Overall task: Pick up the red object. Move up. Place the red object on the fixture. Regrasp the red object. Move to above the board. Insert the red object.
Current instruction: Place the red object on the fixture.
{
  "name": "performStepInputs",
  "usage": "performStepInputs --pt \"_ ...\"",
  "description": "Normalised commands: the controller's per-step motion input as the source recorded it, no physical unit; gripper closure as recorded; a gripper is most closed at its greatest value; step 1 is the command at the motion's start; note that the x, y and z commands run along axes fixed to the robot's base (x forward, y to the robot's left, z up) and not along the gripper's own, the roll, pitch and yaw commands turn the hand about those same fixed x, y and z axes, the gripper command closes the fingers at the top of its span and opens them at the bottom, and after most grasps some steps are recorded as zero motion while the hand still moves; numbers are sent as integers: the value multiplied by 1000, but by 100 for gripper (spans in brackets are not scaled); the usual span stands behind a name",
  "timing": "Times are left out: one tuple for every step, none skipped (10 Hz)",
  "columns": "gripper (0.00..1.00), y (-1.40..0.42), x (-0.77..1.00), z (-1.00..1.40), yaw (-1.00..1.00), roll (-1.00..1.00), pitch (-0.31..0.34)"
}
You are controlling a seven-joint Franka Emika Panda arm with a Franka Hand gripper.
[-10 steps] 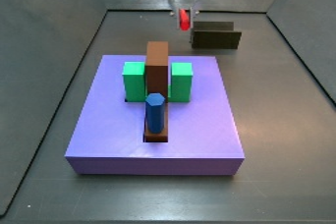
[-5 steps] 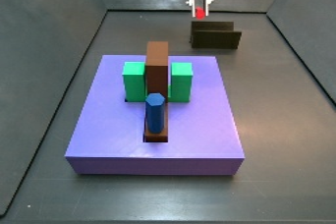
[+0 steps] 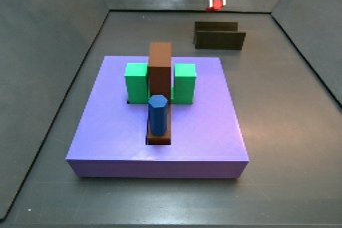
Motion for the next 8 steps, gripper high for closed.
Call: performStepInputs --pt "100 311 411 91 0 -1000 -89" --pt "100 -17 489 69 0 -1000 0" --pt "100 -234 260 43 0 -1000 0" --pt "100 -414 126 0 149 -797 0" --pt "100 -146 66 -257 97 -546 0" --pt "100 46 -91 -426 26 -120 -183" --pt "100 217 -157 -423 0 -26 -114" --pt "100 203 -117 -437 0 0 -126"
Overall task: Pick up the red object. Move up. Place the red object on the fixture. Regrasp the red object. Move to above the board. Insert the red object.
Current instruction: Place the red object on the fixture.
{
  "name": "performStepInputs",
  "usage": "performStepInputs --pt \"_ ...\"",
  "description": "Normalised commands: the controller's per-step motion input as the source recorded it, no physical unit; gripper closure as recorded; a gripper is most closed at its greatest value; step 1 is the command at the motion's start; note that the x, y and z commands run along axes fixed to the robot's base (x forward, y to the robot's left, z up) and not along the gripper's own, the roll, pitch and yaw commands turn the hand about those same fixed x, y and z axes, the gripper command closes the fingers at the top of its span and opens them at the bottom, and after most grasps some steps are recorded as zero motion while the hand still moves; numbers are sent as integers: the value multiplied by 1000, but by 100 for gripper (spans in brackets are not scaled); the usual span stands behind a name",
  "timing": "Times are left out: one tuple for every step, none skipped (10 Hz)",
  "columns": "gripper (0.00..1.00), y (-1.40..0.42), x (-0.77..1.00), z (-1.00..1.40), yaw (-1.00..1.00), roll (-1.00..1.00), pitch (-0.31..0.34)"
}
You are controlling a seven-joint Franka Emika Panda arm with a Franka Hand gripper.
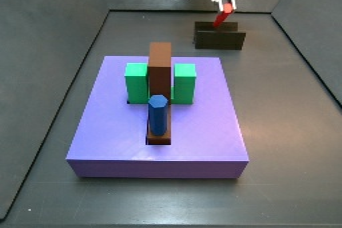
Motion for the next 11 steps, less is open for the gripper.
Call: performStepInputs --pt "100 97 0 -320 0 0 -97" --pt "100 0 0 -254 0 0 -49" --pt "100 0 37 -206 0 0 -23" --pt "100 -6 109 -120 -71 -29 -3" --pt "100 0 54 -163 -109 0 -20" --pt "100 -3 40 -194 -106 0 -51" --pt "100 -74 103 -137 -109 0 -14" --pt "100 -103 134 -34 -146 -60 -9" --pt "100 -60 94 0 -160 -203 -49" --pt "100 0 29 -71 -191 -123 -63" --pt "100 0 0 -114 -177 -9 -40"
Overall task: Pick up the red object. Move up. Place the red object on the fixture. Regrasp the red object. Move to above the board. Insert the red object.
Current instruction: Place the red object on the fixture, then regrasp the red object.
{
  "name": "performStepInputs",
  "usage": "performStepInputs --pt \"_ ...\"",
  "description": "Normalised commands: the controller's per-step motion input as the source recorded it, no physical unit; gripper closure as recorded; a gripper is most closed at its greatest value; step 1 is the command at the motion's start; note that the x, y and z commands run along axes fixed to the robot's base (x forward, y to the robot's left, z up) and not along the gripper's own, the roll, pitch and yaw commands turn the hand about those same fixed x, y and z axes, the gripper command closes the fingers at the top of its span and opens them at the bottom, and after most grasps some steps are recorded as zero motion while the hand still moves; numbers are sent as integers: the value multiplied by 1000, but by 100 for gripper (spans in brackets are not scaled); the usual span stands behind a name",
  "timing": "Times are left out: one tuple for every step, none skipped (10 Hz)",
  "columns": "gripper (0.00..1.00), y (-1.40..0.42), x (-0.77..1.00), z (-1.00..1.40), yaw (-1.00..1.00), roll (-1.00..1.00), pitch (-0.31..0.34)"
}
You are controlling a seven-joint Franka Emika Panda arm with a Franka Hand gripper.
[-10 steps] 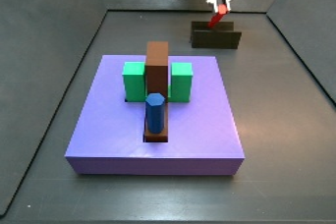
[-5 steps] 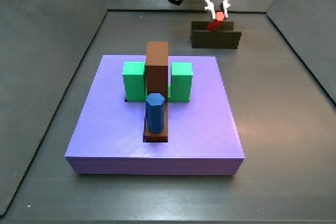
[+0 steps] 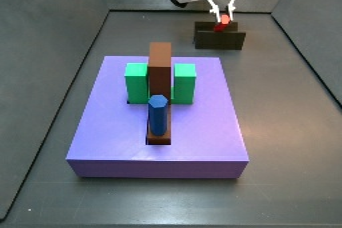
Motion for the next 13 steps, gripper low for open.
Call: performStepInputs --pt "100 57 0 -154 -80 0 -23" --pt "100 103 -26 -177 -63 0 -20" --pt "100 103 -20 -123 -49 60 0" --pt "100 66 0 -94 -23 146 0" --pt "100 40 0 -74 -6 20 0" --pt "100 0 0 0 0 -29 0" --pt "100 0 0 0 0 0 0" --pt "0 0 0 0 0 0 0" --pt "0 -34 0 854 0 577 0" --pt "0 -66 26 789 -37 637 -151" --pt "0 -23 129 694 -109 631 -437" --pt "0 -3 129 531 -89 969 -506" --pt "0 0 40 180 -46 1000 -423"
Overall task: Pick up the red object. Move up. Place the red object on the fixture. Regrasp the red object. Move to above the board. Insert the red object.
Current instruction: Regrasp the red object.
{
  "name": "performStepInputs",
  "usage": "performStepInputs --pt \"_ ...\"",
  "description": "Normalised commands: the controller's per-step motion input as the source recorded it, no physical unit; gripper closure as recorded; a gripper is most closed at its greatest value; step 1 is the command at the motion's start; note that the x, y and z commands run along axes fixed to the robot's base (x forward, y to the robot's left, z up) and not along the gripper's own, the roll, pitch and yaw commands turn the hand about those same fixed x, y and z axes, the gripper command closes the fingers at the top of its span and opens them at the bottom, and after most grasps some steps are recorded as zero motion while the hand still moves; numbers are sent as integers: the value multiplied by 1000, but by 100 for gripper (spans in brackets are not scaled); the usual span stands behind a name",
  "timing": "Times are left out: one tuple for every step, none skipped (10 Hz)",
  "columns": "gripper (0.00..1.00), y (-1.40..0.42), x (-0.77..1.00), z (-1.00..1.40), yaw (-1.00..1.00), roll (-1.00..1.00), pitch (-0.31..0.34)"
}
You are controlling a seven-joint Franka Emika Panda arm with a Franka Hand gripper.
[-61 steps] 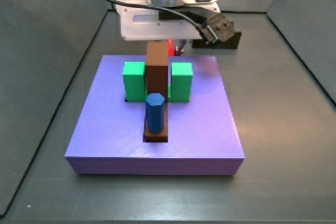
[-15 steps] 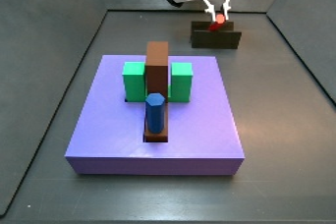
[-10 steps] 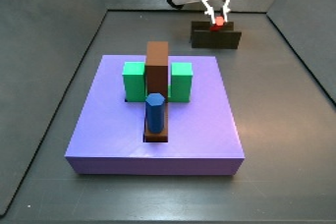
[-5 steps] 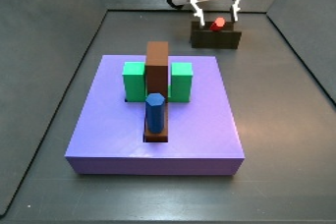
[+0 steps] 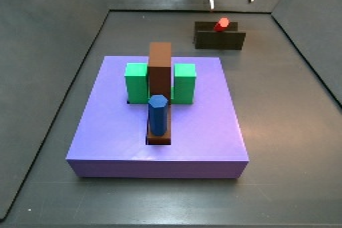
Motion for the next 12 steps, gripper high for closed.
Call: performStepInputs --pt "0 0 54 100 -17 1000 -423" --pt "0 0 80 91 0 1000 -414" --pt "0 0 9 29 0 1000 -326" --pt "0 9 0 0 0 1000 -169" --pt "0 23 -117 0 0 1000 -31" --pt "0 37 -189 0 0 1000 0" --pt "0 11 -180 0 0 1000 54" --pt "0 0 -174 14 77 1000 214" --pt "0 0 -140 46 177 1000 363" --pt "0 0 -83 46 251 1000 426" --pt "0 0 -20 43 326 1000 469" --pt "0 0 0 43 366 1000 480"
